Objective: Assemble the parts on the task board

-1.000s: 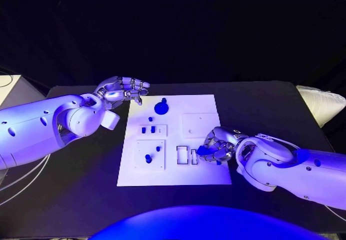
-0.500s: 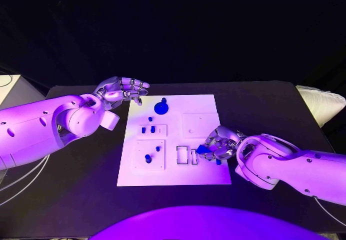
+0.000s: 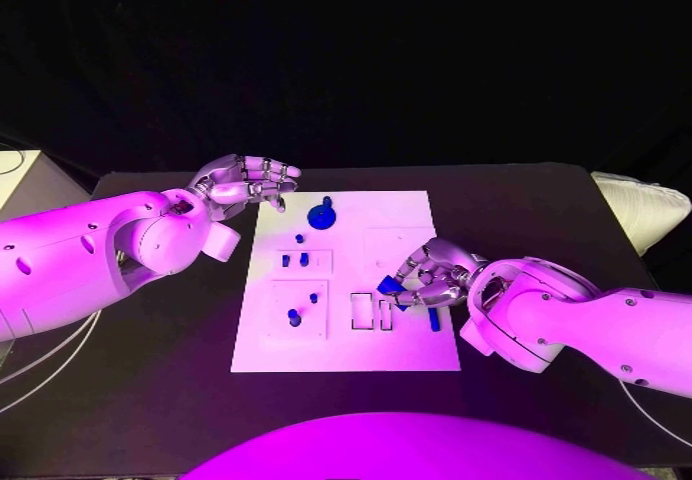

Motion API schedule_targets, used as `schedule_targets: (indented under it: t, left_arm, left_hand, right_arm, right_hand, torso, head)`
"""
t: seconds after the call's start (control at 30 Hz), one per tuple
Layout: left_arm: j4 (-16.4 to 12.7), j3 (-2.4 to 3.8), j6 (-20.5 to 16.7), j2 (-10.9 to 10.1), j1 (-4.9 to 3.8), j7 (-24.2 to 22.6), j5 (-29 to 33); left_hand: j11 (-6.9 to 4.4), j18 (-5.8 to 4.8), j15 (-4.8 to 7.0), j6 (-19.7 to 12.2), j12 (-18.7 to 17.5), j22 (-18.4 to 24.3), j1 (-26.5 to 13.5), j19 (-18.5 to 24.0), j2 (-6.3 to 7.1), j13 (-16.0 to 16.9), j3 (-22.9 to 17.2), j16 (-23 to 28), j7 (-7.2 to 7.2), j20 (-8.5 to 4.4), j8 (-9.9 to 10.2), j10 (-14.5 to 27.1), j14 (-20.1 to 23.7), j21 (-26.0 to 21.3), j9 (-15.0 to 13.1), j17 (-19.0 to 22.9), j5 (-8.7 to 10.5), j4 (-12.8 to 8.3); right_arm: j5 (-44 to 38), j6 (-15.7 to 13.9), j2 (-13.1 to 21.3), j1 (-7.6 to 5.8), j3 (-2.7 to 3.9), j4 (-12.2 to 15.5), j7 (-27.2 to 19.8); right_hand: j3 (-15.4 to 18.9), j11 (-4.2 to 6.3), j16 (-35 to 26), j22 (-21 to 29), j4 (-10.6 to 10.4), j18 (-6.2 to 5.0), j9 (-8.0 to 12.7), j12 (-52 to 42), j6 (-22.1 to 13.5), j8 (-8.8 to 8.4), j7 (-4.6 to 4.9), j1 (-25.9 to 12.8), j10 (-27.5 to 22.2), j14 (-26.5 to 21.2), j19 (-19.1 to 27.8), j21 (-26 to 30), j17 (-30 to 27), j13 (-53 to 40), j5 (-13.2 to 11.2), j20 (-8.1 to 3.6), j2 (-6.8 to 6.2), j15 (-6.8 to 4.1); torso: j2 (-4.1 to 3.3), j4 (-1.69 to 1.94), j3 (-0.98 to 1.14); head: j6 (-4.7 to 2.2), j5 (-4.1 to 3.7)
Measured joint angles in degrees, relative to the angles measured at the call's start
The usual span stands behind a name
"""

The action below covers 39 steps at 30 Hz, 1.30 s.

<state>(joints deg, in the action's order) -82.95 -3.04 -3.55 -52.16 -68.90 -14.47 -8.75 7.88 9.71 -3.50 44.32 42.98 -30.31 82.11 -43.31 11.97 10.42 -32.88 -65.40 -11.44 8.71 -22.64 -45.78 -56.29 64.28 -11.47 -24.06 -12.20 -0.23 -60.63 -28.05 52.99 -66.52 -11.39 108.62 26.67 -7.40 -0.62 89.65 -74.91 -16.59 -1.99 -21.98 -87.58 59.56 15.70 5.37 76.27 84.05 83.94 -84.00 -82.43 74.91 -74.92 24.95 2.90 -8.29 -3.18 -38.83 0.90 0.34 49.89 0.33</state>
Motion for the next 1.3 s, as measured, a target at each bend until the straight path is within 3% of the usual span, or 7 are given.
schedule_targets:
  t: [0.2,0.47,0.57,0.77,1.0,1.3]
  left_arm:
    - [0.01,0.0,0.05,0.08,0.0,0.04,0.0]
    - [-0.05,0.0,0.13,0.07,0.0,0.11,0.0]
    - [-0.08,0.0,0.17,0.06,0.0,0.15,0.0]
    - [-0.12,0.0,0.27,0.05,0.0,0.23,-0.01]
    - [-0.13,0.0,0.38,-0.04,0.0,0.32,-0.01]
    - [-0.14,0.0,0.52,-0.13,0.0,0.46,-0.02]
  left_hand:
    - [0.0,0.0,0.0,0.0,0.0,0.0,0.0,0.0,0.0,0.0,0.0,0.0,0.0,0.0,0.0,0.0,0.0,0.0,0.0,0.0,0.0,0.0]
    - [0.0,0.0,0.0,0.0,0.0,0.0,0.0,0.0,0.0,0.01,0.0,0.0,0.0,0.0,0.0,0.0,0.0,0.0,0.0,0.0,0.0,0.0]
    - [0.0,0.0,0.0,0.0,0.0,-0.01,0.0,0.0,0.0,0.01,0.0,0.0,0.0,0.0,0.0,0.0,0.0,0.0,0.0,0.0,0.0,0.0]
    - [0.01,0.0,0.0,-0.49,0.0,0.08,0.0,0.0,0.0,-0.05,0.0,0.0,0.07,0.0,-0.46,0.43,0.0,0.0,0.07,0.0,0.0,0.0]
    - [0.0,0.0,0.0,-0.51,0.0,0.08,0.0,0.0,0.0,-0.05,0.0,0.0,0.1,0.0,-0.47,0.43,0.0,0.0,0.07,0.0,0.0,0.0]
    - [0.0,0.0,0.0,-0.51,0.0,0.08,0.0,0.0,0.0,-0.05,0.0,0.0,0.1,0.0,-0.47,0.43,0.0,0.0,0.06,0.0,0.0,0.0]
  right_arm:
    - [1.31,-0.09,-2.6,-0.06,-0.05,-1.16,-0.31]
    - [0.82,0.95,-5.89,1.27,-0.13,-3.18,0.76]
    - [-0.08,1.52,-6.64,1.54,-0.16,-3.7,1.63]
    - [-2.64,2.54,-7.66,1.7,-0.02,-4.28,2.82]
    - [-6.76,3.37,-8.1,1.82,0.03,-4.82,3.41]
    - [-10.96,4.37,-8.12,1.95,-0.05,-5.66,4.52]
  right_hand:
    - [-1.01,0.15,0.0,0.0,-0.08,0.0,0.0,0.0,0.19,0.0,0.19,-1.97,-0.15,0.0,0.0,0.0,0.0,0.0,-1.36,0.0,-0.5,0.0]
    - [-1.42,0.14,0.0,0.01,-0.16,-0.01,-0.03,0.0,0.41,0.08,0.39,-4.76,-0.15,0.0,0.0,0.0,0.0,0.01,-4.86,0.0,-0.53,0.0]
    - [-1.43,0.14,0.0,0.01,-0.16,-0.01,-0.04,0.0,0.43,1.62,0.38,-5.84,-0.15,0.0,0.0,-0.28,0.0,0.01,-5.81,0.0,-0.51,0.0]
    - [-1.43,0.36,0.0,-0.04,-0.16,-0.03,-2.12,0.0,0.51,2.51,0.3,-7.39,0.05,0.21,-0.01,-0.28,-0.01,0.01,-7.46,-0.44,-0.17,-0.2]
    - [-1.42,0.58,0.0,-0.03,-0.17,-0.05,-2.2,0.02,1.6,3.11,-0.62,-9.07,-0.15,-0.02,-0.01,-0.62,-0.01,0.02,-8.86,-0.44,0.26,-0.44]
    - [-1.64,0.77,0.0,-0.02,-0.41,-0.09,-2.6,0.23,2.0,4.07,-0.78,-11.32,0.05,-0.02,-0.01,-1.1,-0.01,-0.03,-10.56,-0.44,0.9,-0.43]
  torso:
    - [0.01,0.1,-0.04]
    - [-0.08,0.22,-0.02]
    - [-0.11,0.22,-0.01]
    - [-0.11,0.22,-0.01]
    - [-0.11,0.26,0.01]
    - [-0.12,0.3,0.01]
  head:
    - [-0.03,-0.01]
    - [0.04,0.04]
    - [0.09,0.05]
    - [0.11,0.19]
    - [0.11,0.32]
    - [0.12,0.37]
